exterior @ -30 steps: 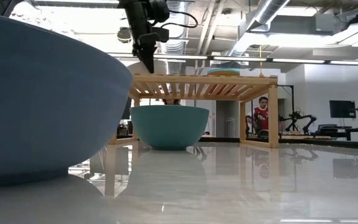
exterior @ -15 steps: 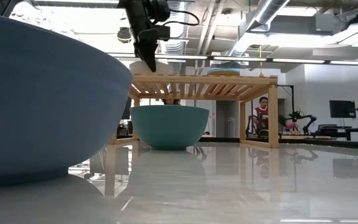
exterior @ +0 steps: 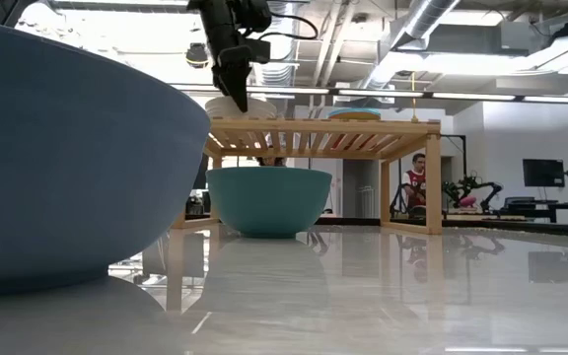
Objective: Place and stack bowls onto a shelf
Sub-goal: Stack the large pink bowl on top of the large white bowl
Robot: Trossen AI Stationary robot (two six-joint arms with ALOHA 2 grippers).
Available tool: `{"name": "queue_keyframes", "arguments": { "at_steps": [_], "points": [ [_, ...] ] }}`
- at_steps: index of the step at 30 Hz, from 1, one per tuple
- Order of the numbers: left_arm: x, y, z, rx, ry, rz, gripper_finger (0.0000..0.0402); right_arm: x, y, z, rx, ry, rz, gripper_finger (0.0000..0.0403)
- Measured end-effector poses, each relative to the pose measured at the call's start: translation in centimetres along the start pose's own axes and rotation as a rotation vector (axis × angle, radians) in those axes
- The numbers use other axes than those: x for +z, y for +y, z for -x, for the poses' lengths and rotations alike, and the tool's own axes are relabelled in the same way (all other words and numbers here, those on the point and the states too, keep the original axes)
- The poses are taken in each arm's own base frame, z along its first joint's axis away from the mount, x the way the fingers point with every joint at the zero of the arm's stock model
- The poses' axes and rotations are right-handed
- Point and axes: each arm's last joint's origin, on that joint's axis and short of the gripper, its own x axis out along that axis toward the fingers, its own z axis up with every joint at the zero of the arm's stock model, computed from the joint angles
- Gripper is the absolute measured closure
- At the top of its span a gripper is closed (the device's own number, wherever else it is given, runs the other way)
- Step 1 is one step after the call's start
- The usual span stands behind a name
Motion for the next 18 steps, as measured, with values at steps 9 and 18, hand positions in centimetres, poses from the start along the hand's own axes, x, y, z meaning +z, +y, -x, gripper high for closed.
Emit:
{"name": "queue_keyframes", "arguments": {
  "at_steps": [9,18],
  "points": [
    [2.1,1.0,6.8,0.092,-0.229,0.004,0.0168,0.0,0.0,0.0,0.0,0.0,0.002,0.0327],
    [-1.4,-4.8,16.0,-0.312,-0.402,-0.005,0.017,0.0,0.0,0.0,0.001,0.001,0.002,0.0327]
  ]
}}
